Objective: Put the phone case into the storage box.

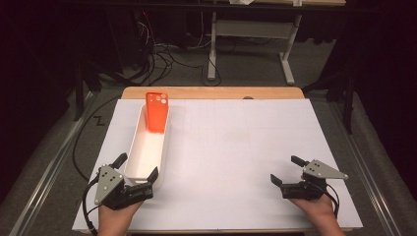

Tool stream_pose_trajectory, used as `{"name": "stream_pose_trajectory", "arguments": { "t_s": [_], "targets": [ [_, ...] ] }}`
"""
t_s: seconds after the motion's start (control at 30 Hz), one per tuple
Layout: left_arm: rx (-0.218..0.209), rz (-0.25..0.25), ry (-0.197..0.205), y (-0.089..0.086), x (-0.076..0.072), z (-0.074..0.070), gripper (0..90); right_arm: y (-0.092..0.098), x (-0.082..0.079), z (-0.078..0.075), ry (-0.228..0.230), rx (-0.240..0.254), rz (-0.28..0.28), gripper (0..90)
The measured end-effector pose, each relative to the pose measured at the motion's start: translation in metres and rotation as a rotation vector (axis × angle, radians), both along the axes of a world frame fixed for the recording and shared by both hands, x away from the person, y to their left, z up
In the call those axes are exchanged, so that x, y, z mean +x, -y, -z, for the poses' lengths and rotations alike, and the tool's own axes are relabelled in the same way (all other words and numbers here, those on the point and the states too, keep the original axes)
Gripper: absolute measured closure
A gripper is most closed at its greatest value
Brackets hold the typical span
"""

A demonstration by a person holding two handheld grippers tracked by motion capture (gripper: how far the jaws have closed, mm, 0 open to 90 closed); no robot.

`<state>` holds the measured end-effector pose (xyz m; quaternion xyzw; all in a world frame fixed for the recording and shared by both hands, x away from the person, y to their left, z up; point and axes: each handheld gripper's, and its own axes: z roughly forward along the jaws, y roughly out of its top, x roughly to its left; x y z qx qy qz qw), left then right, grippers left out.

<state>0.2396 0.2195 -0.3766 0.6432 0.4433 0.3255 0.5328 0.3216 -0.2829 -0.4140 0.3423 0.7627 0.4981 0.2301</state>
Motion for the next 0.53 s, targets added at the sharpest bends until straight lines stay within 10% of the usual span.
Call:
{"name": "stream_pose_trajectory", "arguments": {
  "t_s": [0.53],
  "targets": [
    [0.029, -0.003, 0.021, 0.0007, -0.0037, 0.0008, 0.1, 0.0007, -0.0006, -0.0006, 0.003, -0.001, 0.003, 0.2]
  ]
}}
